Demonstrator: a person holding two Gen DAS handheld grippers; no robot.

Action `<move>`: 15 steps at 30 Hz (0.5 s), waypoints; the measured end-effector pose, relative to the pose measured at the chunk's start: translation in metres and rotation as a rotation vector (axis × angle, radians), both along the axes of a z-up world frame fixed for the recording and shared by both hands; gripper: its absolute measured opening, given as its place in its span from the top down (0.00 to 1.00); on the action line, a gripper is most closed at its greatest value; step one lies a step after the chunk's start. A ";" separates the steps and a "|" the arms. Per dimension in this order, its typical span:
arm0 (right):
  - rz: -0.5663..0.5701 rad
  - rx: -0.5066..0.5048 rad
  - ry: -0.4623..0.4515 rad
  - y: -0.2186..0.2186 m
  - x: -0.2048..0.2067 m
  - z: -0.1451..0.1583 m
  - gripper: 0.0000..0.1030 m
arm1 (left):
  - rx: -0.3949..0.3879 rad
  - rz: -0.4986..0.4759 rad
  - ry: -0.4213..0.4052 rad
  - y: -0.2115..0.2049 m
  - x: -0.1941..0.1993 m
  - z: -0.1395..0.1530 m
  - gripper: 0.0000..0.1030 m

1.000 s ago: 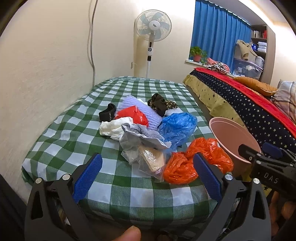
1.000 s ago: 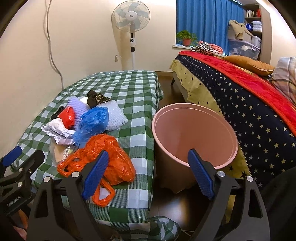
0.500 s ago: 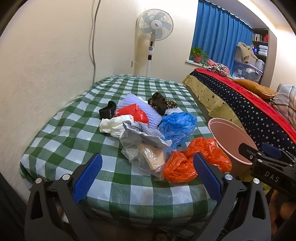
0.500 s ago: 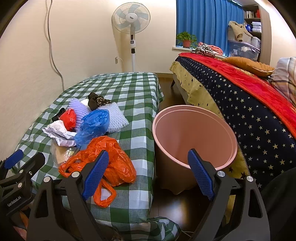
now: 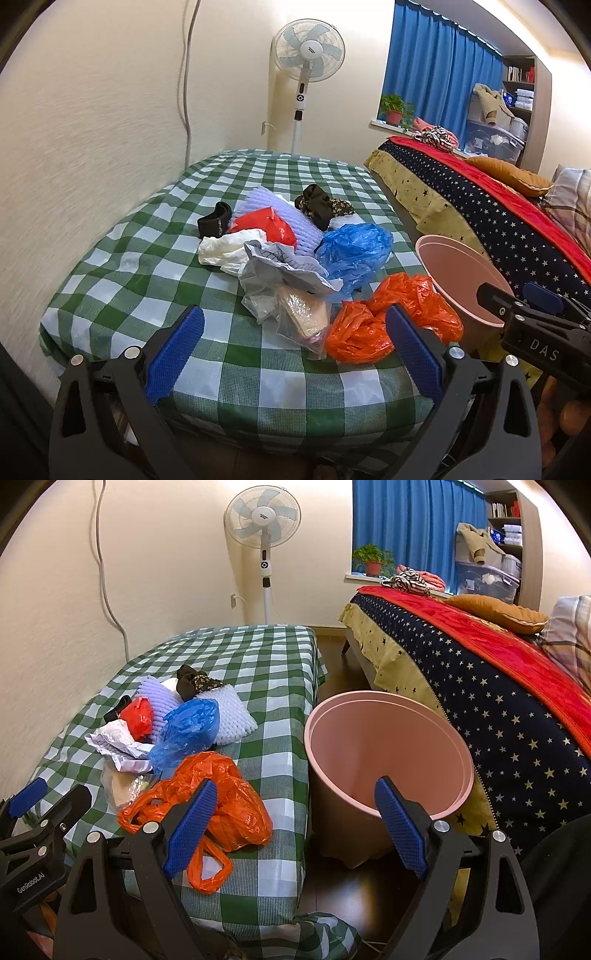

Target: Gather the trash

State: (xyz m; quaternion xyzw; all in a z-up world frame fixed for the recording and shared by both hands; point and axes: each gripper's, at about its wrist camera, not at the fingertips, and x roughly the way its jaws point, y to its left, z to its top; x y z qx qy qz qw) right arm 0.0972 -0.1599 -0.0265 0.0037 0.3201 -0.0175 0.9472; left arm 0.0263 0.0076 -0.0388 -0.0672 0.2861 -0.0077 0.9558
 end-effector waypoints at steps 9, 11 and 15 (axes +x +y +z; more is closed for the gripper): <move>0.007 0.018 0.008 0.000 0.002 -0.001 0.22 | -0.023 0.008 -0.002 0.005 0.000 -0.001 0.11; 0.014 0.034 0.017 0.000 0.005 -0.003 0.26 | -0.039 0.016 0.008 0.008 0.003 -0.003 0.18; 0.041 0.073 0.040 0.003 0.015 -0.009 0.33 | -0.063 0.022 0.029 0.013 0.011 -0.009 0.30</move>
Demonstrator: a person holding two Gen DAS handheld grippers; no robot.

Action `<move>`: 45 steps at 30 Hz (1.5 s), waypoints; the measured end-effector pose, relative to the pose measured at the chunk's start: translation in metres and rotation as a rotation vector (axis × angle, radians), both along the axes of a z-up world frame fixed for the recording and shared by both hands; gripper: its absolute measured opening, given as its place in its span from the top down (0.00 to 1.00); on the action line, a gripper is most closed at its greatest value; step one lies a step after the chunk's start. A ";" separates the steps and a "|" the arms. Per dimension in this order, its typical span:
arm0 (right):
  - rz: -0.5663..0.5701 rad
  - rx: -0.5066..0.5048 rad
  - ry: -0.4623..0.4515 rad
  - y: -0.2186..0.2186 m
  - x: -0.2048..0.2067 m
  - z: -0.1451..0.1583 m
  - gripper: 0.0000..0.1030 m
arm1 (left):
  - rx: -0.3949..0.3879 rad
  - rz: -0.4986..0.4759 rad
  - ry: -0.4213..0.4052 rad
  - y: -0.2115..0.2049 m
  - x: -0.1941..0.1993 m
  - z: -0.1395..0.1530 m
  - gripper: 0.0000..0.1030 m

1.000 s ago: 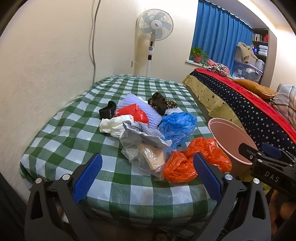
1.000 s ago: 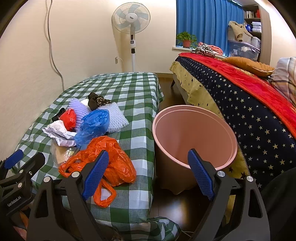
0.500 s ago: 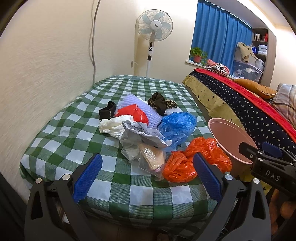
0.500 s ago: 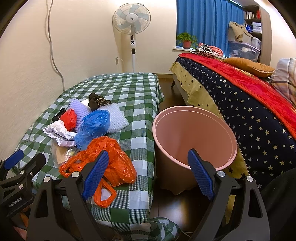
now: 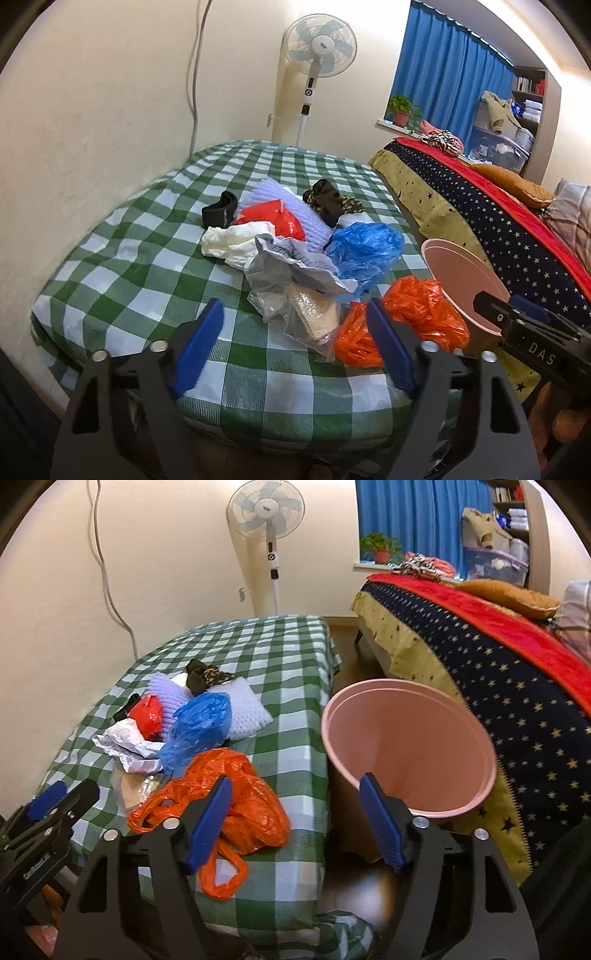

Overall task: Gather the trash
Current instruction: 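Grasp the orange plastic bag with the right tool while the left tool grasps the clear bag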

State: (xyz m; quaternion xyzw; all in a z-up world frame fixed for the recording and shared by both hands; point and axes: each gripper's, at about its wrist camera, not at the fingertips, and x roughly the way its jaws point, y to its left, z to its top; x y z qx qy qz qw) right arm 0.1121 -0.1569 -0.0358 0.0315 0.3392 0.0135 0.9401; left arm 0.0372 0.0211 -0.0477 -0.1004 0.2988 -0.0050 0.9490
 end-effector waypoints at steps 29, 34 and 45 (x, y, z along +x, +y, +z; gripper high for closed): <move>0.198 0.077 0.148 0.027 0.032 -0.037 0.85 | -0.094 -0.033 0.117 0.004 0.045 -0.038 0.72; 0.193 0.088 0.135 0.023 0.030 -0.033 0.92 | -0.064 0.003 0.115 0.009 0.040 -0.034 0.78; 0.169 0.103 0.044 0.014 0.018 -0.007 0.93 | -0.030 0.097 0.085 0.031 0.025 -0.019 0.81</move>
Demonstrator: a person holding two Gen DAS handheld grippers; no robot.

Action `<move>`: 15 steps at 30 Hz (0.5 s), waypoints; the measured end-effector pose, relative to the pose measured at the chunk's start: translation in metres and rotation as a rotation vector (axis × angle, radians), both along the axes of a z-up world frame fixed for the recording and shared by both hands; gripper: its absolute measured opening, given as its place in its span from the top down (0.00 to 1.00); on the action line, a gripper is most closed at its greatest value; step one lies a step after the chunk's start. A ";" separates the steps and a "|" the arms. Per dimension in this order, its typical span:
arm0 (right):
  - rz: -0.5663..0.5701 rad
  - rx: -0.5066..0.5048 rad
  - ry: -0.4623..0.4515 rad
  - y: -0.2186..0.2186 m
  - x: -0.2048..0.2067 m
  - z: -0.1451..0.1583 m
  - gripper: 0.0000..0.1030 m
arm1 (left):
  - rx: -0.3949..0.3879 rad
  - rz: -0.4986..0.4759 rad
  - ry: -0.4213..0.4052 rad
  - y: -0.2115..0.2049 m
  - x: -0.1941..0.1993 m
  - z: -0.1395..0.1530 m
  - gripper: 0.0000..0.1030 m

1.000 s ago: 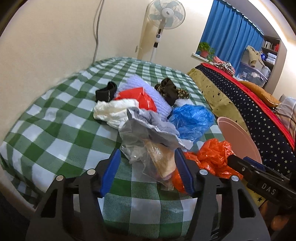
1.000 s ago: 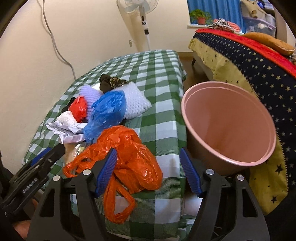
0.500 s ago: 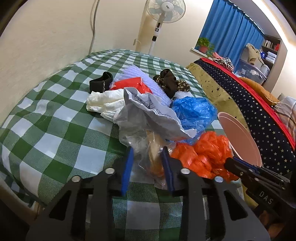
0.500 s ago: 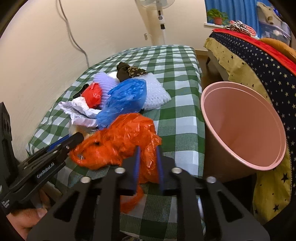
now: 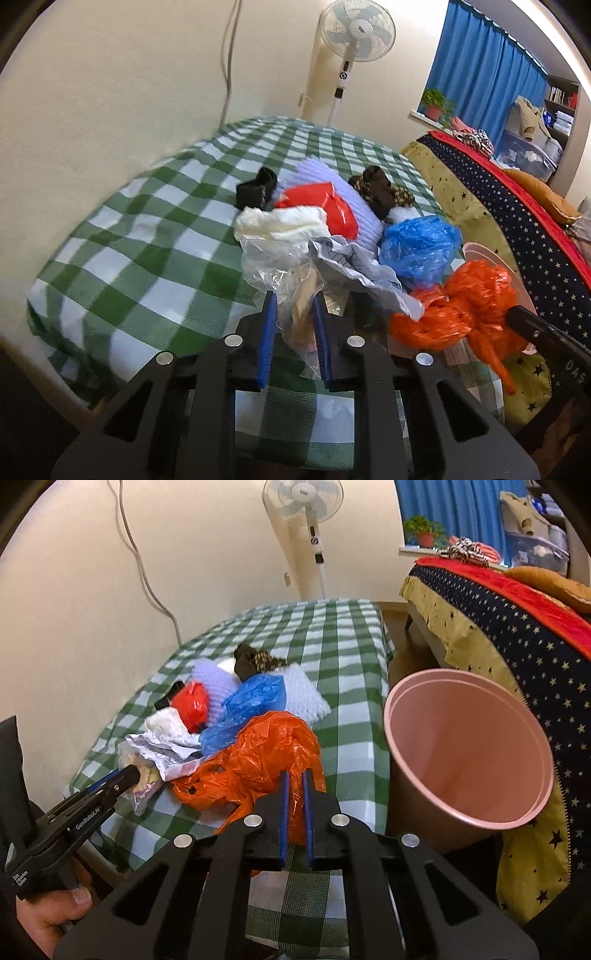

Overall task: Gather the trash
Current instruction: 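Grasp the orange plastic bag with the right tool while the left tool grasps the clear bag, then carry the orange and clear bags with both tools over the pink bin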

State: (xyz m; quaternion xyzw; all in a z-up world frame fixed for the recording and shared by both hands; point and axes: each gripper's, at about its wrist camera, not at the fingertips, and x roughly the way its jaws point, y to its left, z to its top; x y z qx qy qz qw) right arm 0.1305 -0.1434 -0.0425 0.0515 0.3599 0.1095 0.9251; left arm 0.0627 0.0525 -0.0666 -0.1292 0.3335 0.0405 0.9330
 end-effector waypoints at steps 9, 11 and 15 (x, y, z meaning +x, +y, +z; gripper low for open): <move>-0.032 0.011 -0.074 -0.013 -0.014 0.024 0.93 | 0.036 0.011 -0.058 0.004 -0.015 0.022 0.81; -0.049 0.015 -0.088 -0.019 -0.018 0.031 0.93 | 0.044 0.012 -0.074 0.003 -0.020 0.029 0.81; -0.084 0.014 -0.110 -0.030 -0.024 0.041 0.93 | 0.052 0.010 -0.109 0.002 -0.028 0.044 0.81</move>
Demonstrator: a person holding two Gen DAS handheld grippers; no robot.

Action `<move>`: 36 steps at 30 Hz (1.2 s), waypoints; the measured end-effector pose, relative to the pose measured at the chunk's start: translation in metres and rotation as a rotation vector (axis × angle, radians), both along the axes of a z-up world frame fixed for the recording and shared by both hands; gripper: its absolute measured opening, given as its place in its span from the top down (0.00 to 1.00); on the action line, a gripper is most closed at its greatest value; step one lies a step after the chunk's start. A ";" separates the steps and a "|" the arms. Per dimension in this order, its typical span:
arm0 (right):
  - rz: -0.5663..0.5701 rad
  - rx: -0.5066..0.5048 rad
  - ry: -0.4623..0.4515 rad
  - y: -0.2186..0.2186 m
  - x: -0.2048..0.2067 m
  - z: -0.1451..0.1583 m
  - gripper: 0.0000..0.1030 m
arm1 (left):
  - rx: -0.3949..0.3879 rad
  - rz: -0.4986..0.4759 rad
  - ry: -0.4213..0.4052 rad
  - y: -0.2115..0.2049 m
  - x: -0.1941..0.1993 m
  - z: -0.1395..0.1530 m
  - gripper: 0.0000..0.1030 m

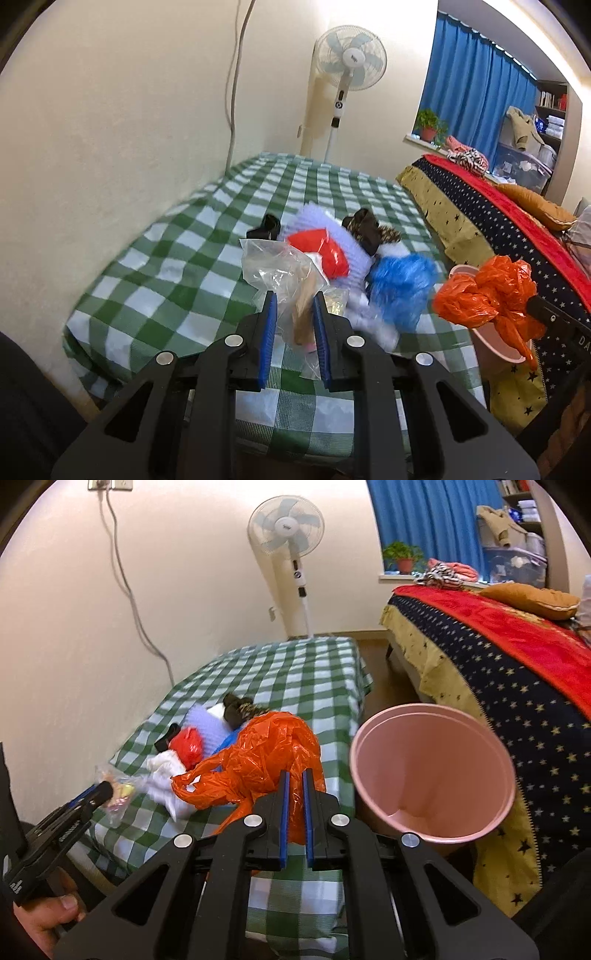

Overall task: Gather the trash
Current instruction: 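Carry the orange and clear bags with both tools over the pink bin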

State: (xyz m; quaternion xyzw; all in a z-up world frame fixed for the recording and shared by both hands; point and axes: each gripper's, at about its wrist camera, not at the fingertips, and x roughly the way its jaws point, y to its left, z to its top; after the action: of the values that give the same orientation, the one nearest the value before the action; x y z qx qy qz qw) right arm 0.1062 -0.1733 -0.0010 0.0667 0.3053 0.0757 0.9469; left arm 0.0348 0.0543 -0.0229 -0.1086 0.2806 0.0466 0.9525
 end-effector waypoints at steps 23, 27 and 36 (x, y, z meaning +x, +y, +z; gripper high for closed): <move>-0.199 -0.060 -0.068 -0.093 0.016 0.064 0.93 | 0.011 -0.251 -0.054 -0.095 0.041 0.038 0.81; -0.235 -0.065 -0.089 -0.111 0.027 0.071 0.93 | 0.007 -0.308 -0.066 -0.123 0.054 0.043 0.81; -0.347 -0.030 -0.075 -0.145 0.043 0.052 0.93 | 0.012 -0.433 -0.068 -0.182 0.097 0.037 0.81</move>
State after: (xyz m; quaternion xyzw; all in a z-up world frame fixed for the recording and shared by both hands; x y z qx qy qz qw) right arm 0.1496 -0.3187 0.0515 0.1012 0.2549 -0.0912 0.9573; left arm 0.1317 -0.1280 0.0137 -0.0414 0.2648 -0.1611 0.9498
